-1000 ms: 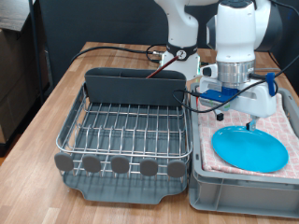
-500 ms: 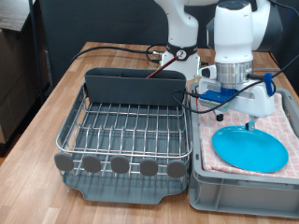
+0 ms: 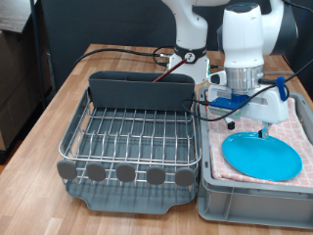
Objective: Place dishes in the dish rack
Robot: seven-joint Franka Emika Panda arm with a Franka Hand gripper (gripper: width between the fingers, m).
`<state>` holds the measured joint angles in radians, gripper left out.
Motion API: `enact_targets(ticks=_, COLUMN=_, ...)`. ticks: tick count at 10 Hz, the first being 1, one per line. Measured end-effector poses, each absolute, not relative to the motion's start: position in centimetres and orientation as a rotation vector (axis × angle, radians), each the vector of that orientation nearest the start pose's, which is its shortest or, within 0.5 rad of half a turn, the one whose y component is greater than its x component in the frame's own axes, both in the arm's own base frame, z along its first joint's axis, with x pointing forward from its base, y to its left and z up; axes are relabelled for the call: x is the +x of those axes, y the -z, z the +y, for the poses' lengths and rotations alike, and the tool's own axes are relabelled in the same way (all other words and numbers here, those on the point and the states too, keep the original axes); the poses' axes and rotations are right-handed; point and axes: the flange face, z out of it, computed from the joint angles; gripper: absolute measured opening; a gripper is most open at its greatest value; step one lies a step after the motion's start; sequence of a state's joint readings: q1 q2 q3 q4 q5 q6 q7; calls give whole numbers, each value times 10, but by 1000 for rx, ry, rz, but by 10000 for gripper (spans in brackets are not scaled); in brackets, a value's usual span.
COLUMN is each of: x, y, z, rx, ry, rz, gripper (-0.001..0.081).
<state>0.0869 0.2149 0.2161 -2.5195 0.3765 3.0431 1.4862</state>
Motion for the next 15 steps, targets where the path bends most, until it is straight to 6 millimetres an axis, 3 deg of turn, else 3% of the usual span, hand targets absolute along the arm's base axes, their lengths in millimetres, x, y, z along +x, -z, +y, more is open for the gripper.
enact_targets(ticks=11, x=487, y=-221, z=113, rx=-1951, ry=151, rz=1957, gripper=803)
enact_targets(ticks=12, x=488, y=-221, z=111, rx=-1947, ry=155, rz=1964, gripper=704)
enact_targets(ticks=13, x=488, y=-220, z=110, rx=-1945, ry=158, rz=1968, gripper=704)
enact_targets(ticks=15, x=488, y=-220, z=109, rx=-1940, ry=161, rz=1978, gripper=378)
